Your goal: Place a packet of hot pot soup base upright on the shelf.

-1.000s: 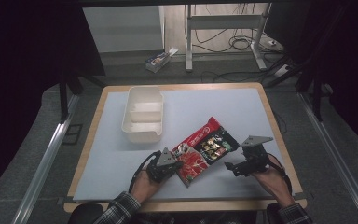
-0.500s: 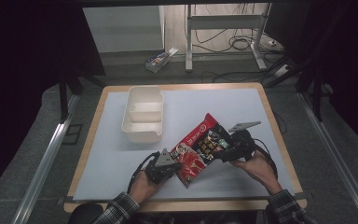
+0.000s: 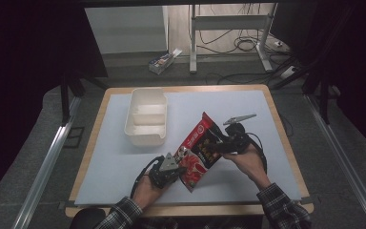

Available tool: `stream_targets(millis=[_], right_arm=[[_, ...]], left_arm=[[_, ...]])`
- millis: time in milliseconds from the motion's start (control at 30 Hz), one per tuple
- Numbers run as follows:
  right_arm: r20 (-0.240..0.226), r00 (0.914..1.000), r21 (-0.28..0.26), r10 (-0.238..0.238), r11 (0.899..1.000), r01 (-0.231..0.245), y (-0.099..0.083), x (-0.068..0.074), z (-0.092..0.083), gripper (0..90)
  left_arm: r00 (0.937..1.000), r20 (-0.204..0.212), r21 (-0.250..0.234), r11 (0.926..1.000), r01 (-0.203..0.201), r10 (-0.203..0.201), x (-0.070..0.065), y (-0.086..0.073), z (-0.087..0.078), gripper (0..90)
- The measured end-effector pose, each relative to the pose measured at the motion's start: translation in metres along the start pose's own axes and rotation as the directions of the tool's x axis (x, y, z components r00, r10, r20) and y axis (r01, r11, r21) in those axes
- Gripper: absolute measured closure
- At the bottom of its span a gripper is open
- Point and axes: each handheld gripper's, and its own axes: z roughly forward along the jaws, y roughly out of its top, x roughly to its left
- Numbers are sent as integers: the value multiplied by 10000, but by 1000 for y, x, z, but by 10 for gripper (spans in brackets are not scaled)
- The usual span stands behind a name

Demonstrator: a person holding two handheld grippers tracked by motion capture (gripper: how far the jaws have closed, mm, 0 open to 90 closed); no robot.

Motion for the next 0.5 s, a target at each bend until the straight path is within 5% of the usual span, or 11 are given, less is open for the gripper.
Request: stream_targets(millis=[167, 500], right_arm=[[-383, 9991, -500, 194, 9985, -213, 3, -1, -6, 691], [-284, 9993, -790, -260, 9966, 237, 17, 7, -17, 720]], left_arm=[[9993, -320, 50, 9998, -189, 191, -2, 3, -5, 830], [9975, -638, -667, 9971, -360, 317, -10, 5, -17, 531]])
